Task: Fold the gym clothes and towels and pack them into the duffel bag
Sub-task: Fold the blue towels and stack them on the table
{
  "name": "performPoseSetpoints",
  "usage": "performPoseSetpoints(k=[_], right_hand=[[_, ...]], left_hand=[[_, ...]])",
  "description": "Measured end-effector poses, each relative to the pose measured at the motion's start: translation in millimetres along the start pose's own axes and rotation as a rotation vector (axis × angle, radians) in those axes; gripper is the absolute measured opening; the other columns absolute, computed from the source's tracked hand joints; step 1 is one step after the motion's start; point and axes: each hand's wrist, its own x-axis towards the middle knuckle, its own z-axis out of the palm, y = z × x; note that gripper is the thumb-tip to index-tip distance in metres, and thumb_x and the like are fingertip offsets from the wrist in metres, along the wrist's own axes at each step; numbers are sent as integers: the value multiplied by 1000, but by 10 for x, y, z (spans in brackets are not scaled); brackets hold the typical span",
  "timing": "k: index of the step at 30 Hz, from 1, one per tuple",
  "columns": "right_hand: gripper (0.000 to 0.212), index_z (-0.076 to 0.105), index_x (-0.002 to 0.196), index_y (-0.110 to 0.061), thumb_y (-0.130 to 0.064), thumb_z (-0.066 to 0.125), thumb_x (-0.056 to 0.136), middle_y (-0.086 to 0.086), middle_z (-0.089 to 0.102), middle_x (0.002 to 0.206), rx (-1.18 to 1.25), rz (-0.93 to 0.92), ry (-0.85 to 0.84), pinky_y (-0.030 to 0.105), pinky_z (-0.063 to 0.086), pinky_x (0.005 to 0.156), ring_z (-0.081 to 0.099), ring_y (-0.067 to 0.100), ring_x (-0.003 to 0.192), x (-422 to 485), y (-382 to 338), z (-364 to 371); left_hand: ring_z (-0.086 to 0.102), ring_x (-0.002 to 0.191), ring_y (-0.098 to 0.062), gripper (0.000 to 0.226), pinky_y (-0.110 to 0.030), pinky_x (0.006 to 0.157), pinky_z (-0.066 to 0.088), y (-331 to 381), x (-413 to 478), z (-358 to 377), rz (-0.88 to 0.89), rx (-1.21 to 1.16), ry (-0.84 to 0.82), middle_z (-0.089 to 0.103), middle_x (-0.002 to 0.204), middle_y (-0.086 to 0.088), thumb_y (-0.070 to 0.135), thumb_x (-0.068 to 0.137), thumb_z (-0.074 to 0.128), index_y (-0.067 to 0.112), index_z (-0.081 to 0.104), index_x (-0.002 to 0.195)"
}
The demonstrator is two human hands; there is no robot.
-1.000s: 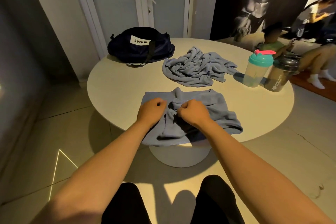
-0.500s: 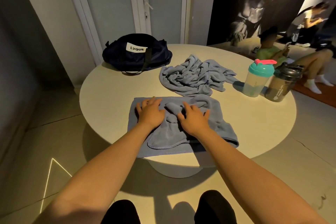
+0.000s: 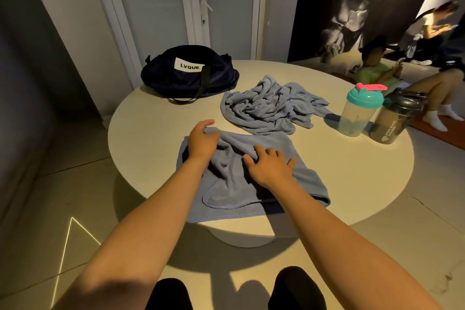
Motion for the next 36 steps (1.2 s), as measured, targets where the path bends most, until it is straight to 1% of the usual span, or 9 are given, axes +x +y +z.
performPoseSetpoints(k=[3, 7, 13, 19, 23, 26, 31, 33, 36], right_hand=[[82, 8, 158, -40, -81, 28, 90, 6, 5, 168, -48, -45, -85, 71, -6, 114, -4, 36, 153, -14, -49, 6], [84, 4, 158, -43, -82, 32, 89, 4, 3, 168, -78, -142, -126, 72, -7, 114, -5, 34, 154, -1, -127, 15], [72, 18, 158, -31, -70, 21, 98, 11, 14, 165, -81, -166, -36, 71, -12, 113, -3, 30, 154, 64, -338, 190], [60, 22, 156, -36, -62, 16, 102, 7, 16, 165, -75, -183, -70, 70, -10, 114, 0, 32, 153, 88, -450, 245], [66, 9, 160, -32, -63, 13, 102, 10, 1, 168, -129, -69, -139, 70, -13, 113, -8, 38, 153, 146, -539, 140], [63, 16, 159, -30, -60, 18, 103, 13, 10, 166, -141, -128, -89, 72, -12, 113, -3, 37, 153, 206, -641, 136], [59, 23, 156, -31, -58, 20, 103, 6, 13, 166, -99, -244, -119, 69, -8, 115, 1, 29, 154, 265, -715, 264], [64, 13, 159, -31, -61, 14, 103, 7, -1, 168, -113, -171, -142, 69, -13, 113, -11, 31, 153, 298, -709, 286], [66, 4, 160, -31, -62, 11, 102, 8, -10, 167, -110, -129, -148, 70, -15, 113, -18, 32, 152, 334, -667, 256]], left_hand=[[58, 107, -25, 47, -29, 86, 46, -26, 49, -152, -63, 97, 111, 55, 135, -13, 11, 96, 60, 17, 51, 142], [44, 136, -31, 61, -39, 110, 40, -273, -80, -147, 25, 343, -36, 33, 156, -12, 25, 96, 63, 19, 38, 152], [35, 139, -34, 55, -48, 114, 33, -507, -179, -125, 123, 578, -147, 49, 145, -8, 30, 96, 60, 27, 42, 148], [57, 101, -14, 36, -5, 79, 40, -470, -144, -153, 230, 416, -147, 56, 122, -6, 1, 98, 49, 16, 68, 125], [57, 101, -12, 38, -12, 77, 42, -450, 11, -225, 67, 226, -27, 54, 133, -7, 9, 99, 48, 20, 64, 132], [53, 109, -13, 41, -21, 87, 42, -369, 68, -250, 20, 174, 2, 54, 136, -6, 8, 100, 47, 16, 59, 138], [65, 107, -36, 24, -25, 71, 47, -431, 198, -324, -100, 163, 67, 66, 117, -17, 14, 89, 56, 12, 72, 107], [58, 116, -34, 23, -33, 85, 52, -472, 193, -369, -61, 328, 59, 54, 135, -19, 18, 93, 57, 19, 69, 112], [37, 129, -29, 28, -44, 109, 36, -421, -74, -370, 14, 693, 12, 39, 146, -4, 42, 95, 58, 35, 63, 122]])
